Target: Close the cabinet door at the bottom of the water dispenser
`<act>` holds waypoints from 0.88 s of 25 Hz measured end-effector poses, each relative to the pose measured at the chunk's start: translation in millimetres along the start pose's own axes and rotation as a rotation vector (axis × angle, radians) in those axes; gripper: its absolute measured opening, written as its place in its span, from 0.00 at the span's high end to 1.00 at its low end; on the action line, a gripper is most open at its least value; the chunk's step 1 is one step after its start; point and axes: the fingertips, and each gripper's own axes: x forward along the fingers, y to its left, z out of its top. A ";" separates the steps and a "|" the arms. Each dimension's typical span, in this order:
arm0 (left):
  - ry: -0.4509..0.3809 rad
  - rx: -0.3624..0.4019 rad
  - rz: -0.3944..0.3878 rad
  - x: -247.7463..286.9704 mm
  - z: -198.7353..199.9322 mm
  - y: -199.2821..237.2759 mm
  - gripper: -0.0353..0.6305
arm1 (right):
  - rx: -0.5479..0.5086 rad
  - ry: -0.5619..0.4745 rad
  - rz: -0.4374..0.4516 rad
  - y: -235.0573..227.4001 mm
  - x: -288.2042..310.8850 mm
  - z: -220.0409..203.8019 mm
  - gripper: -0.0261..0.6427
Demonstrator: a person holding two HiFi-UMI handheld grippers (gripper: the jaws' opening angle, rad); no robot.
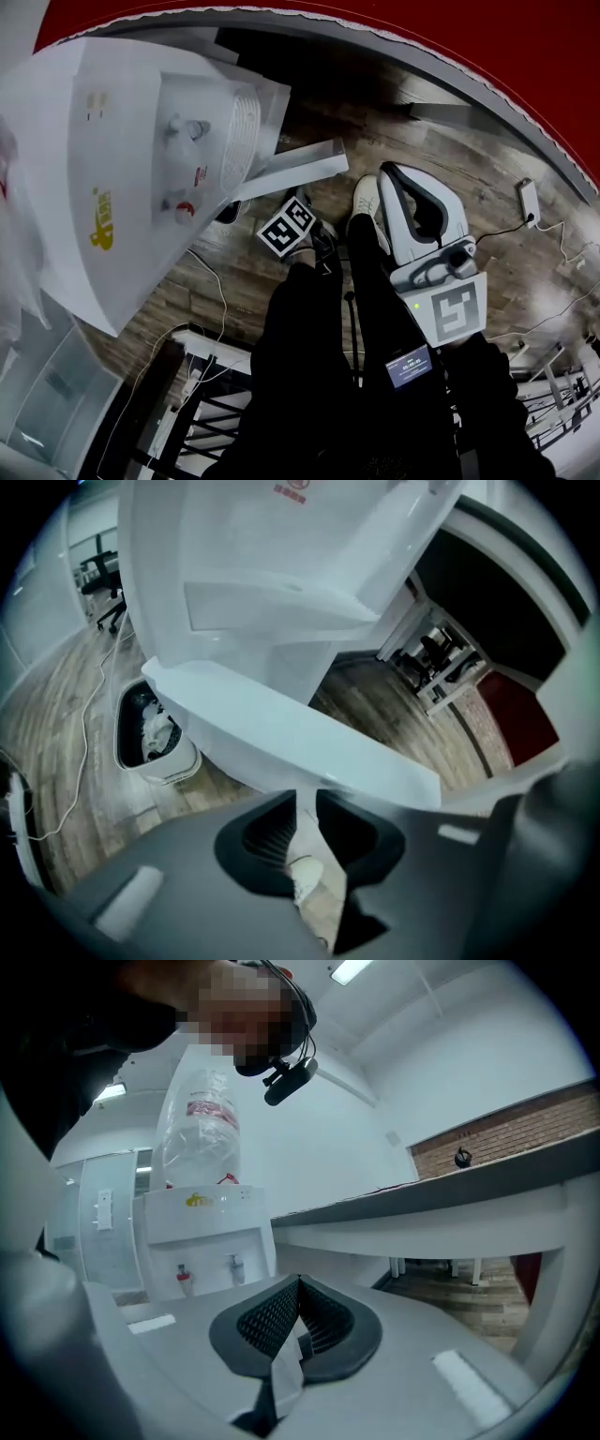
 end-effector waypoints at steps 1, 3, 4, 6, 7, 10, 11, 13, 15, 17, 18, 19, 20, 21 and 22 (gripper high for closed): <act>-0.006 0.001 0.000 3.7 6.6 -0.6 0.84 | 0.001 0.002 0.000 -0.7 2.3 0.2 0.96; -0.022 0.025 0.000 8.7 20.0 -5.3 0.84 | 0.004 0.005 -0.001 -2.3 7.2 0.6 0.96; -0.027 0.035 -0.001 10.7 25.3 -9.3 0.85 | 0.006 0.007 -0.002 -3.1 9.7 0.9 0.96; -0.034 0.042 -0.006 14.3 37.8 -15.8 0.85 | 0.010 0.011 -0.002 -4.6 14.4 1.2 0.96; -0.037 0.044 -0.013 15.8 45.7 -17.9 0.85 | 0.012 0.012 -0.002 -5.4 16.7 1.2 0.96; -0.058 0.056 -0.037 20.0 69.7 -22.2 0.84 | 0.016 0.016 -0.001 -7.2 22.6 0.8 0.96; -0.073 0.057 -0.034 20.8 77.5 -21.5 0.84 | 0.016 0.018 -0.001 -7.5 24.2 0.4 0.96; -0.108 0.045 -0.013 21.6 90.7 -15.5 0.84 | 0.013 0.020 0.000 -7.4 26.4 -0.9 0.96; -0.142 0.022 0.012 21.4 102.1 -6.9 0.84 | 0.006 0.022 0.000 -6.2 27.6 -2.9 0.96; -0.173 0.004 0.036 20.5 111.9 -0.8 0.84 | -0.003 0.024 0.001 -4.4 27.9 -5.2 0.96; -0.186 -0.003 0.047 20.1 115.9 0.9 0.84 | -0.008 0.025 0.001 -3.3 27.9 -6.5 0.96; -0.198 -0.006 0.059 19.9 119.4 2.1 0.84 | -0.013 0.026 0.001 -2.2 27.8 -7.8 0.96; -0.208 -0.001 0.072 19.8 122.3 3.3 0.84 | -0.019 0.027 0.001 -1.1 27.6 -9.1 0.96; -0.215 0.007 0.086 19.9 124.7 4.8 0.84 | -0.024 0.028 0.002 0.0 27.5 -10.4 0.96; -0.217 0.011 0.098 20.2 126.2 6.5 0.84 | -0.029 0.029 0.002 1.1 27.4 -11.7 0.96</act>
